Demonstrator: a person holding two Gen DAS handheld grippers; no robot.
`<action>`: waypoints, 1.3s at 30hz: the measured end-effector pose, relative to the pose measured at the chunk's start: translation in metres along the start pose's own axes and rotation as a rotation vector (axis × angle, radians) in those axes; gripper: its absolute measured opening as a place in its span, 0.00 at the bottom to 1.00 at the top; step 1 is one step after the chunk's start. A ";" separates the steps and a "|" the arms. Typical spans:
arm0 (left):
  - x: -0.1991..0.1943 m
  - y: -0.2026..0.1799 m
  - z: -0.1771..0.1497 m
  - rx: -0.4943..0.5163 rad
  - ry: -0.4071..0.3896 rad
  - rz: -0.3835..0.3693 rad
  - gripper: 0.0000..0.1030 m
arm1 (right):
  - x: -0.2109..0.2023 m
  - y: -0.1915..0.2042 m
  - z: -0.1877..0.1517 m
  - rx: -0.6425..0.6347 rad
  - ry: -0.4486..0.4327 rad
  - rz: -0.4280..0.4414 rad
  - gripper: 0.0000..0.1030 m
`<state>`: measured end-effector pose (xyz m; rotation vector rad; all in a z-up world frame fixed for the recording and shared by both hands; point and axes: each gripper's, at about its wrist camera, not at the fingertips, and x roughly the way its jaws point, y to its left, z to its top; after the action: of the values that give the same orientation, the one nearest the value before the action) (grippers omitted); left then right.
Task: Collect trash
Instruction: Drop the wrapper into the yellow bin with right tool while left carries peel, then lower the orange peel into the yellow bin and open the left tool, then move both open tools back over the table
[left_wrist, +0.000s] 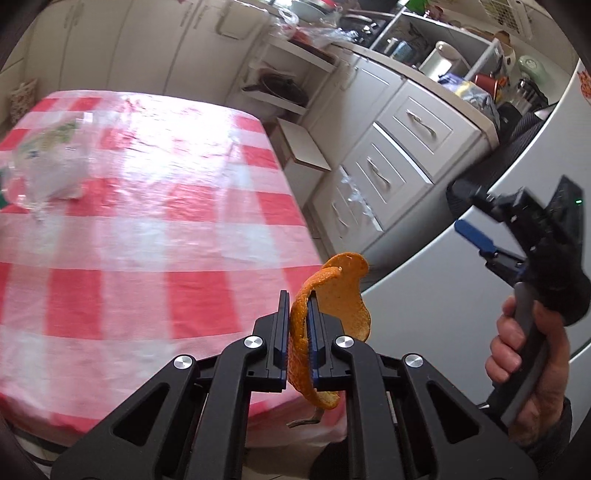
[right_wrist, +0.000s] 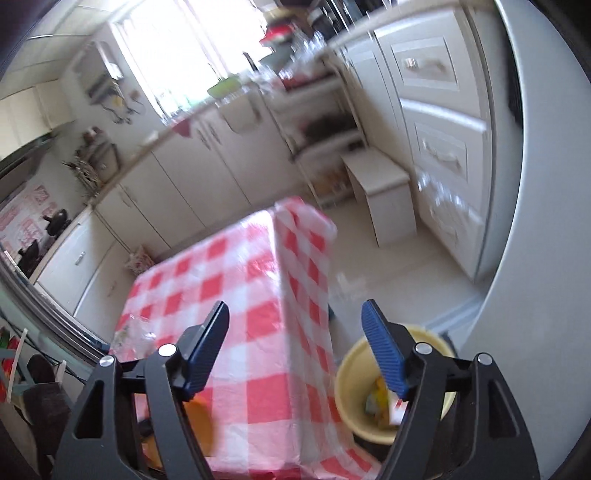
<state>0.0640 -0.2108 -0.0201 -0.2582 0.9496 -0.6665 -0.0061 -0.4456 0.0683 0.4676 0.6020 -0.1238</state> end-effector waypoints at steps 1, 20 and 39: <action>0.009 -0.007 0.000 0.001 0.006 -0.003 0.08 | -0.003 -0.005 0.002 0.025 -0.021 0.014 0.70; 0.108 -0.081 0.027 -0.034 0.031 -0.013 0.42 | -0.018 -0.033 0.023 0.173 -0.118 0.069 0.70; -0.082 0.062 -0.003 0.018 -0.236 0.389 0.72 | 0.049 0.030 -0.004 0.016 0.111 0.065 0.77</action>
<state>0.0543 -0.1115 0.0030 -0.1267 0.7389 -0.2788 0.0396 -0.4162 0.0490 0.5111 0.6938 -0.0414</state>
